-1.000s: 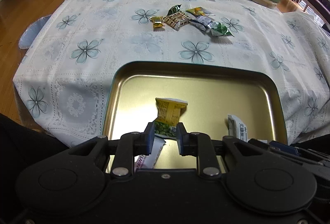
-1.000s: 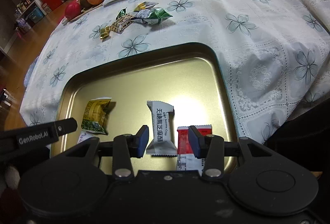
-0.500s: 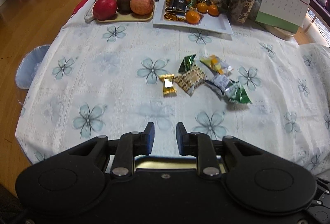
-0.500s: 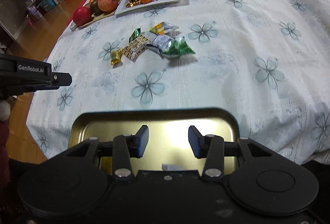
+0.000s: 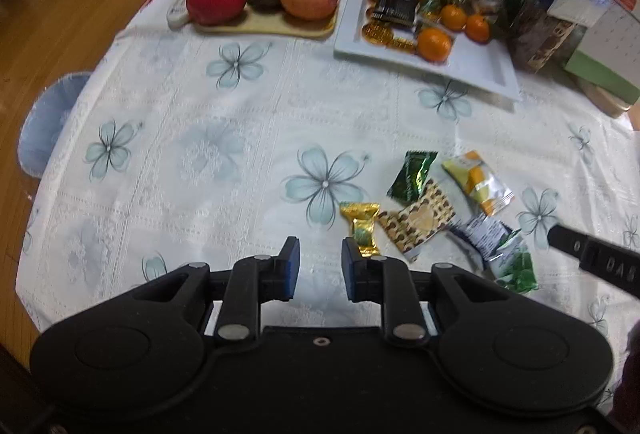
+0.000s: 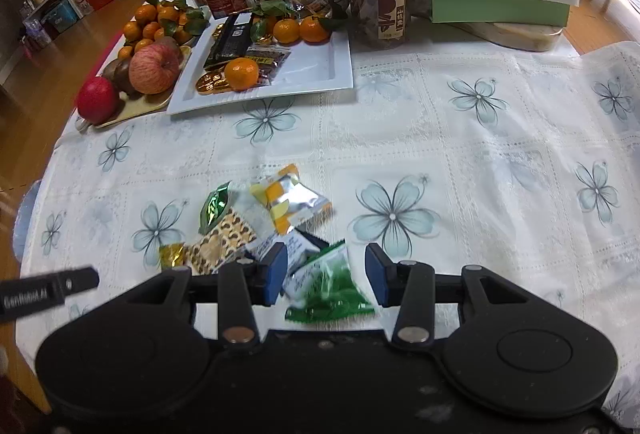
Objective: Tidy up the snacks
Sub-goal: 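Grasp the green snack packet with the right tool while the left approaches the gold candy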
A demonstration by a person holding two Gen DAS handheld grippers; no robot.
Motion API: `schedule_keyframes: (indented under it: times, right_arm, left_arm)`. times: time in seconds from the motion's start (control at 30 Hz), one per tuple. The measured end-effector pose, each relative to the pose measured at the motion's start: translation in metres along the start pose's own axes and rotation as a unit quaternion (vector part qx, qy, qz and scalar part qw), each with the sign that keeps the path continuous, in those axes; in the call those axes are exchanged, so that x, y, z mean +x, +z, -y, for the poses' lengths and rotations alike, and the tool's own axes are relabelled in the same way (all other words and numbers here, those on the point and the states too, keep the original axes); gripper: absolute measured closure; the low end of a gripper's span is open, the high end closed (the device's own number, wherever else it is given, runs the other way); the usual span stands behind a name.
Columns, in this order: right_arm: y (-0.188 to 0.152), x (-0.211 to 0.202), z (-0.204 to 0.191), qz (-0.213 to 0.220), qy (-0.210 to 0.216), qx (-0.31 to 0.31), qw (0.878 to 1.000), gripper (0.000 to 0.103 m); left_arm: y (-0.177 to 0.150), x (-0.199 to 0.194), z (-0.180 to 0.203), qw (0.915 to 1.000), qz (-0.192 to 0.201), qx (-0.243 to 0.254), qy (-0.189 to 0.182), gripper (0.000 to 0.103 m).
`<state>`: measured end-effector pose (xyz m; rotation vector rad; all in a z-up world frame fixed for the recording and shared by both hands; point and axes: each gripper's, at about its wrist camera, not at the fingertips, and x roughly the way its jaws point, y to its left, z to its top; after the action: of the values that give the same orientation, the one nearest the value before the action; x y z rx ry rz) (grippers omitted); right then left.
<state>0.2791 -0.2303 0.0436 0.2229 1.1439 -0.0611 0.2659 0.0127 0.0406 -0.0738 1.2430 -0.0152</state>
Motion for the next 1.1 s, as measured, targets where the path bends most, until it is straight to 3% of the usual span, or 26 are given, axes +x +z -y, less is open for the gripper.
schedule_keyframes:
  times: [0.13, 0.27, 0.37, 0.57, 1.03, 1.1]
  right_arm:
    - [0.015, 0.032, -0.005, -0.018, -0.009, -0.001, 1.0, 0.057]
    - [0.009, 0.053, 0.007, -0.085, 0.027, 0.057, 0.994, 0.055]
    - [0.003, 0.061, 0.013, -0.106, 0.029, 0.088, 0.99, 0.055]
    - [0.001, 0.067, 0.008, -0.094, -0.015, 0.066, 0.993, 0.053]
    - [-0.021, 0.066, -0.024, -0.114, -0.003, -0.016, 0.993, 0.05]
    - [-0.025, 0.066, -0.027, -0.124, -0.004, -0.026, 0.992, 0.055]
  left_arm:
    - [0.006, 0.006, -0.013, 0.9996, -0.018, -0.019, -0.012, 0.073]
    - [0.013, 0.008, -0.022, 0.999, -0.023, -0.031, -0.02, 0.073]
    - [0.017, 0.01, -0.027, 0.9985, -0.025, -0.043, -0.021, 0.073]
    - [0.016, 0.011, -0.028, 0.9987, -0.025, -0.04, -0.021, 0.073]
    - [0.016, 0.02, 0.003, 0.9985, -0.016, 0.013, -0.052, 0.073]
    - [0.017, 0.023, 0.009, 0.9983, -0.014, 0.017, -0.054, 0.073]
